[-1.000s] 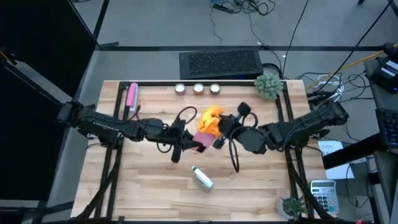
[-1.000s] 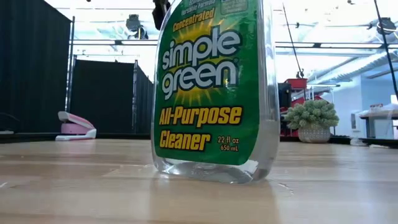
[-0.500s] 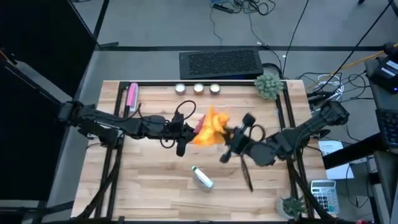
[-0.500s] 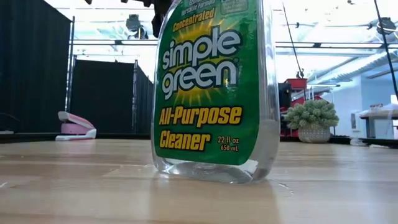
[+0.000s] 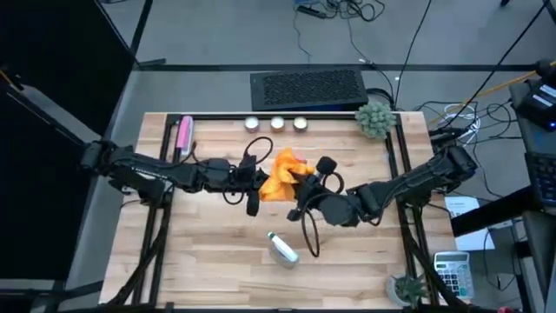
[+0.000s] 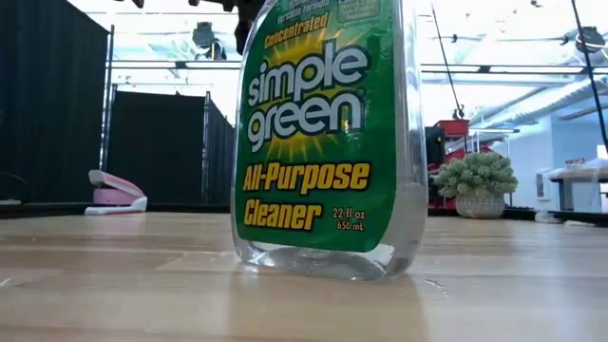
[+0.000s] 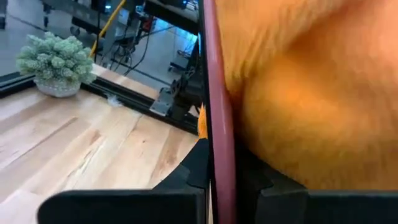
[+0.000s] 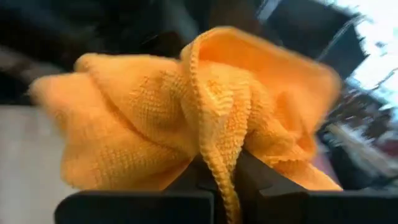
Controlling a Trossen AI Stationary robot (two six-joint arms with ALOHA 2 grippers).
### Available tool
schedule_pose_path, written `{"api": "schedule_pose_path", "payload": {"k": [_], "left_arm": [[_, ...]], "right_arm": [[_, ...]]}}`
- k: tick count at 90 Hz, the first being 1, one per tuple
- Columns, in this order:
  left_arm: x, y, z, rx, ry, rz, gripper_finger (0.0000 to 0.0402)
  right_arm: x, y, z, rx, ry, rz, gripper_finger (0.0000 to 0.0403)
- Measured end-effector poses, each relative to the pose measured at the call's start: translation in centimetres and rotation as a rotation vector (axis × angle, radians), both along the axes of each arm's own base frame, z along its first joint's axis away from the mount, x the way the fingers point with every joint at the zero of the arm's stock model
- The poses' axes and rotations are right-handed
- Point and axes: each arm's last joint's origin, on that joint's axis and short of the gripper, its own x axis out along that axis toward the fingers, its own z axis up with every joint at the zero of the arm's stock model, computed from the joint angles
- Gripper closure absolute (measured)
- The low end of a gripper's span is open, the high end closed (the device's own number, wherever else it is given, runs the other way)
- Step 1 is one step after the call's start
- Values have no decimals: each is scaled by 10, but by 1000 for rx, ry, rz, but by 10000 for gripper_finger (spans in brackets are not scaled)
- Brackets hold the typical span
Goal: Apply microfiber cloth
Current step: Wipe the cellphone with a microfiber cloth
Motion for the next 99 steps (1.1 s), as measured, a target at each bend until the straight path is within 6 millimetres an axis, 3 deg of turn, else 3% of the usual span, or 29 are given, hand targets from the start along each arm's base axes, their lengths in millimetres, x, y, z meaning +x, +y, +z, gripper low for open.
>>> {"api": "schedule_pose_path", "payload": {"k": [9, 19, 37, 55, 68, 81, 99], "left_arm": [[0, -3, -3, 15, 25, -60, 388], [0, -6, -3, 25, 23, -86, 388], [0, 1, -2, 13, 16, -23, 388], [0, 12, 7, -1, -54, 35, 388], [0, 17, 22, -17, -209, 45, 388], [-2, 18, 30, -19, -295, 71, 388], [-2, 25, 31, -27, -307, 163, 388]], "right_arm": [[-11, -7, 16, -26, -26, -63, 402], [-23, -6, 21, -64, 3, -169, 402], [-63, 35, 40, -79, -25, -161, 403], [-89, 81, 34, 17, -110, -6, 403], [-75, 85, 3, 43, -76, 12, 403], [-45, 68, -14, 55, -27, -10, 403], [-6, 40, -6, 43, -77, 14, 403]]}}
